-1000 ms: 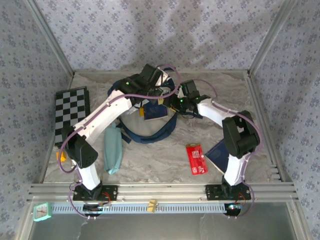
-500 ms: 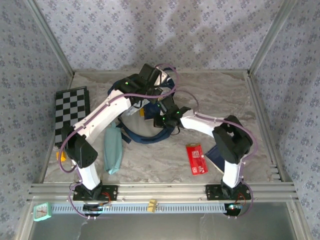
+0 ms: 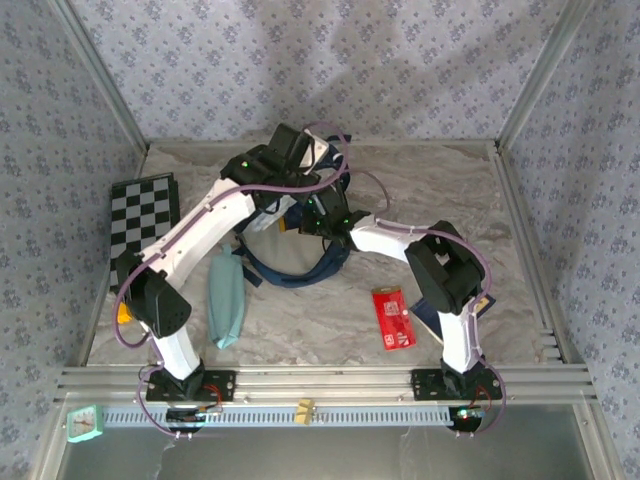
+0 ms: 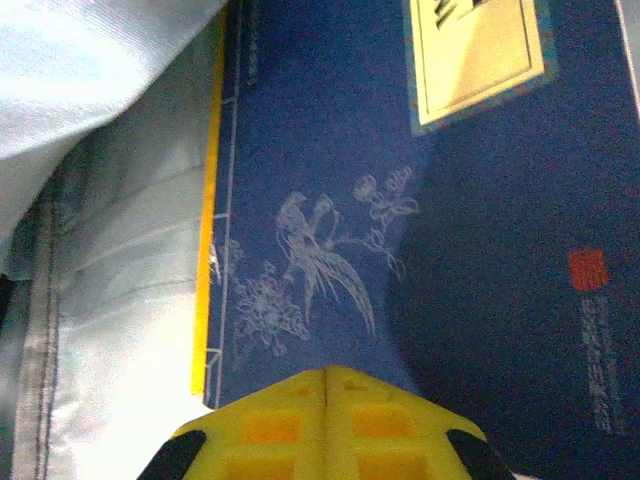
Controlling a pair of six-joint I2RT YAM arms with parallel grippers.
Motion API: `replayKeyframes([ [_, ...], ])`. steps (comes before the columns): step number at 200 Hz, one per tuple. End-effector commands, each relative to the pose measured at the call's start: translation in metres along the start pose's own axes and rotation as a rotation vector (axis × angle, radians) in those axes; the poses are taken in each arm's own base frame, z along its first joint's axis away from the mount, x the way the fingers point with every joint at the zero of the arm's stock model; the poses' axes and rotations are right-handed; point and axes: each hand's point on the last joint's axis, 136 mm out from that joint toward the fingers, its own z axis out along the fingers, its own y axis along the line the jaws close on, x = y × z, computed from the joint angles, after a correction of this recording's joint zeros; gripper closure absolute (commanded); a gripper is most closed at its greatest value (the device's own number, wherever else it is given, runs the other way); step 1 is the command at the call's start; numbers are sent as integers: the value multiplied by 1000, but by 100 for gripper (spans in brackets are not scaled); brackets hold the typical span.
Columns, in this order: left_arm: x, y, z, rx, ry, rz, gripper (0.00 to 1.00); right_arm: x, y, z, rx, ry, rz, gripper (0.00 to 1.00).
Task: Pack the student bag
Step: Place the book in the student bag, then close the student bag at the top-center of the table, then move the book to the middle-right of the table.
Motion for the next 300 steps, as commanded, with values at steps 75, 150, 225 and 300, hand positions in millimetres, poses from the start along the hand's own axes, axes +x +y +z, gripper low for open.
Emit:
replayKeyframes([
  [75, 18, 4, 2, 14, -30, -61, 100, 1, -37, -136, 50, 2, -93, 73],
  [150, 92, -38, 29, 178, 144, -186, 75, 20, -128, -200, 270, 121, 87, 51],
  [225, 51, -141, 10, 436, 66, -407, 37, 66, -209, -258, 500, 196, 317, 27],
  [300, 58, -209, 57, 557, 144, -484, 37, 112, -292, -308, 829, 158, 629, 9],
])
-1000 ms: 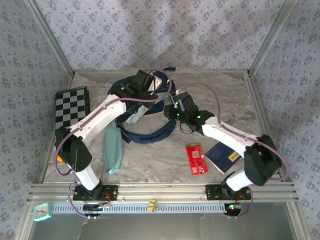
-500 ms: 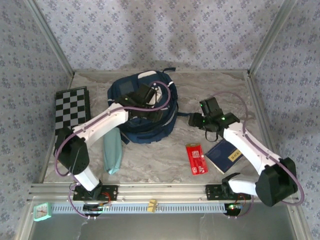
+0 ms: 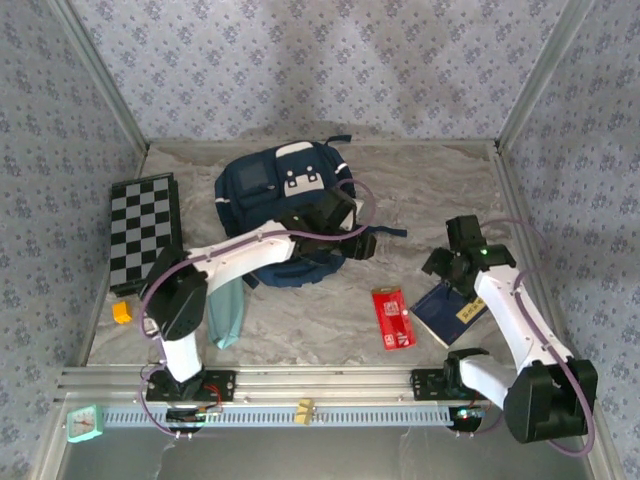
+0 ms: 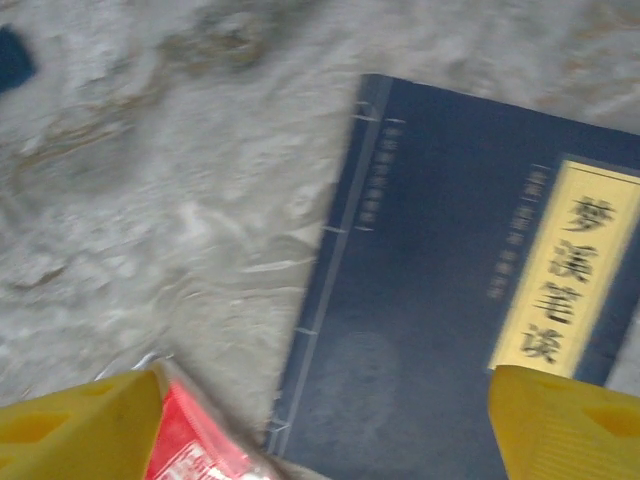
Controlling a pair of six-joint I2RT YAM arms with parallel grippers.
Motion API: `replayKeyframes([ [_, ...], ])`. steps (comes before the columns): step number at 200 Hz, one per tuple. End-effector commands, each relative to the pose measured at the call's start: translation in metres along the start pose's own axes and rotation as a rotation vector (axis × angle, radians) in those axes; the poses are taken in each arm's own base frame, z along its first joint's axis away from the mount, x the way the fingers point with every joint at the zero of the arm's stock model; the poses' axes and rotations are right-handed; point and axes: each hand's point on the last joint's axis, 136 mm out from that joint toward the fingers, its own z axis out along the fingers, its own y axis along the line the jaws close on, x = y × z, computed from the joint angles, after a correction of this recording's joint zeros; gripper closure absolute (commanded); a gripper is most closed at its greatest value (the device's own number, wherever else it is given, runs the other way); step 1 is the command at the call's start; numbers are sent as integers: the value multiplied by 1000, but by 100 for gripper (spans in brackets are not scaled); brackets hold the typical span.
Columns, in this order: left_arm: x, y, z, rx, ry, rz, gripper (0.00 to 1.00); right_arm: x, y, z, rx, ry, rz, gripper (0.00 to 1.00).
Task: Pack the student bag
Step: Move the book to the middle-right of the table.
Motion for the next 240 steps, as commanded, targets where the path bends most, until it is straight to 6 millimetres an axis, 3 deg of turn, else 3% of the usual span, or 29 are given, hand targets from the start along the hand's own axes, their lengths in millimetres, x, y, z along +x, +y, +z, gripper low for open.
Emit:
replayKeyframes([
  [1, -18, -28, 3, 80, -40, -28, 37, 6, -41, 7, 140, 1, 121, 8],
  [41, -10, -28, 22, 83, -20, -37, 37, 7, -78, 21, 247, -39, 306, 0],
  [66, -6, -32, 28, 98, -3, -29, 37, 15, -93, 32, 297, -10, 373, 0],
  [107, -2, -33, 34, 95, 20, -17, 36, 21, -91, 53, 234, 33, 461, 0],
  [130, -1, -31, 37, 86, 25, -15, 36, 23, -76, 66, 157, 75, 486, 0],
  [138, -1, -30, 38, 85, 27, -18, 36, 15, -68, 69, 113, 63, 477, 0],
  [169, 1, -26, 43, 69, 33, -28, 36, -5, -19, 75, -104, 79, 456, 0],
  [192, -1, -23, 44, 53, 26, -27, 36, -23, 13, 69, -193, 60, 382, 0],
  [218, -2, -19, 50, 28, 28, -45, 36, -29, 48, 65, -333, 115, 312, 0],
  [240, -3, -16, 58, 18, 24, -86, 37, -30, 63, 56, -397, 139, 251, 0],
])
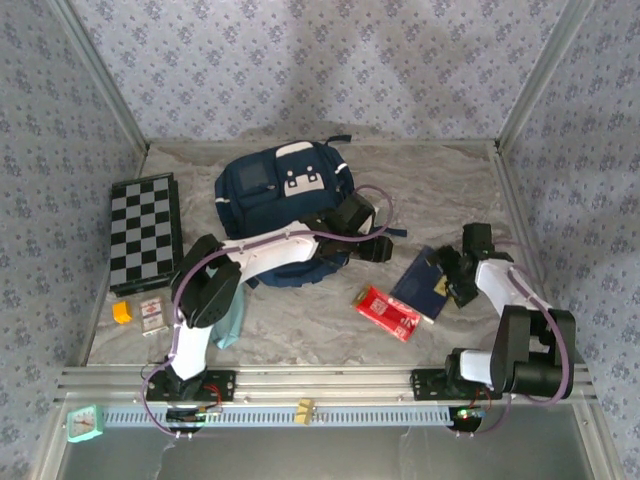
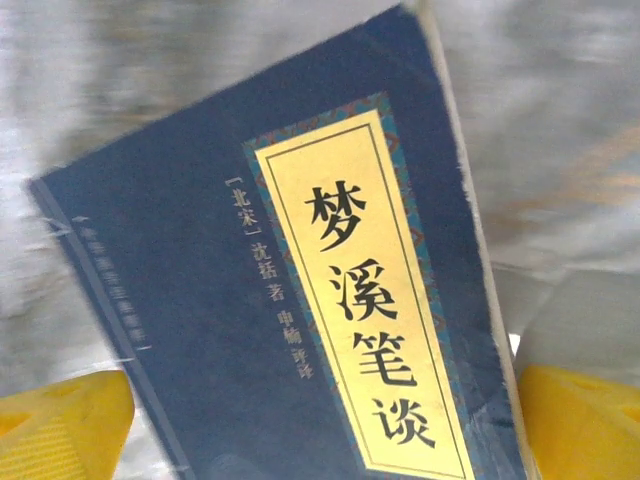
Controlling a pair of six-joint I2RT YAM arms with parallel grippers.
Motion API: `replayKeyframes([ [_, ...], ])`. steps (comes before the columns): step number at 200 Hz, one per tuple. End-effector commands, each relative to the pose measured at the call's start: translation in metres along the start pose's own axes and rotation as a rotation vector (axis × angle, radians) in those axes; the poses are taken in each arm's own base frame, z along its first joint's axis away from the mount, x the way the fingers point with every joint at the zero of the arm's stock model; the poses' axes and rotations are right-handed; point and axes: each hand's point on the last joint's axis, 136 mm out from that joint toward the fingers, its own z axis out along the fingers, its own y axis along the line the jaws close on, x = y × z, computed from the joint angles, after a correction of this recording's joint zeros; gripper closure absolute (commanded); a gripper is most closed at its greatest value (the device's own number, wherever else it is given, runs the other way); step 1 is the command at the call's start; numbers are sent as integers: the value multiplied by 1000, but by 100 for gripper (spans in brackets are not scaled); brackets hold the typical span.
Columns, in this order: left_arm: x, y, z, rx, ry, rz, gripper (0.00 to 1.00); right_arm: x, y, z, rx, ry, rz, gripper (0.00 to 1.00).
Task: Pack the student bag
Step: Move the book to the middle-right of the table, then pick up the book from the middle-right of the table.
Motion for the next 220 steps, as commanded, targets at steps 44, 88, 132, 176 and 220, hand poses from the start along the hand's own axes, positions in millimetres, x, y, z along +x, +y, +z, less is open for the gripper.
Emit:
replayKeyframes([
  [44, -3, 1, 29, -14, -2, -100, 42, 2, 2, -20, -52, 86, -140, 4],
  [88, 1, -3, 49, 3, 31, -121, 49, 29, -23, -23, -28, 156, -208, 15],
  [132, 10, -11, 69, 24, 68, -137, 49, 41, -28, -11, -51, 190, -208, 25],
  [176, 16, -10, 79, 21, 76, -148, 49, 44, -23, -1, -73, 205, -234, 28],
  [220, 22, -5, 90, 12, 91, -169, 53, 48, -15, -1, -123, 219, -246, 29],
])
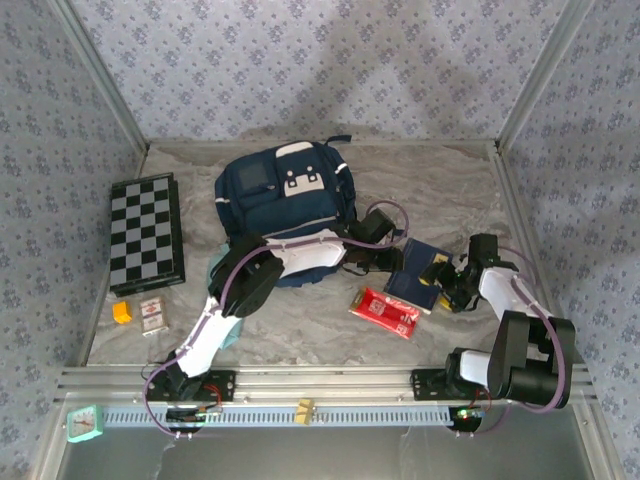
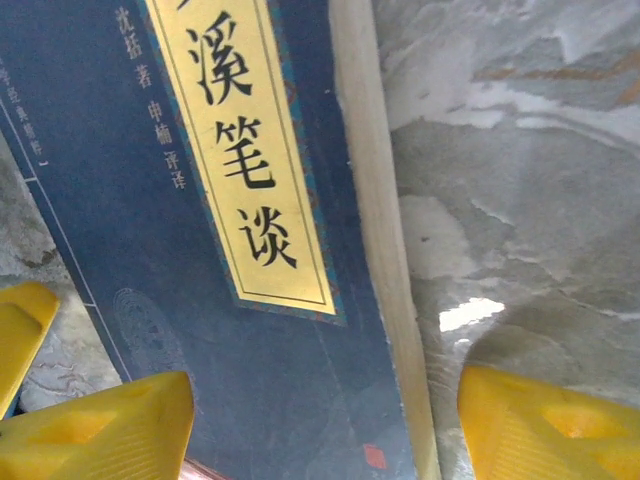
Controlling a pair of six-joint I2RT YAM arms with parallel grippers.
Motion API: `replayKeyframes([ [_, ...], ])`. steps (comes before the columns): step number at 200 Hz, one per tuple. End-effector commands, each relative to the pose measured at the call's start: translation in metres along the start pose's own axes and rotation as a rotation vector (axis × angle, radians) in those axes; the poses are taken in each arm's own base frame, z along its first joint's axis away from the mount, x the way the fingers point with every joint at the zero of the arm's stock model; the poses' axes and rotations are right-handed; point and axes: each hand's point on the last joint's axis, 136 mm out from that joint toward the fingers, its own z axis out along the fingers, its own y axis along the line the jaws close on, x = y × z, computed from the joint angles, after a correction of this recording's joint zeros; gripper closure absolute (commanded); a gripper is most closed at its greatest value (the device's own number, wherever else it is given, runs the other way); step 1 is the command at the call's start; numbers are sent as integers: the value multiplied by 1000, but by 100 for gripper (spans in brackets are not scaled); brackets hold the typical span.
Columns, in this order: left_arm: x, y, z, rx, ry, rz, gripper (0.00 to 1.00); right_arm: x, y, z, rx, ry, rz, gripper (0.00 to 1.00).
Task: Pack the student bag
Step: Pick up the book from the middle-right of the table.
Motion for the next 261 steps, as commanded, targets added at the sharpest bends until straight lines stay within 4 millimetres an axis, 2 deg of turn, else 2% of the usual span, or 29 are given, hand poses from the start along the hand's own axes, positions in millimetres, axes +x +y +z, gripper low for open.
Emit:
replayKeyframes([
  [1, -5, -9, 6, 28, -5, -11, 53, 6, 6, 2, -42, 25, -31, 29],
  [62, -4, 2, 14, 8, 1, -33, 64, 7, 20, -1, -119, 30, -61, 30],
  [118, 0, 15, 19, -29, 8, -38, 68, 5, 31, -12, -195, 9, -100, 30],
  [164, -1, 14, 19, -25, 6, -38, 69, 3, 44, -24, -253, -5, -146, 31],
  [204, -1, 13, 18, -25, 6, -40, 69, 3, 19, -17, -138, -4, -103, 31],
  [224, -2, 12, 19, -18, 8, -41, 69, -1, 4, -10, -57, -9, -69, 25],
  [261, -2, 5, 19, -7, 9, -33, 70, -3, 10, 4, -100, 13, -60, 22],
])
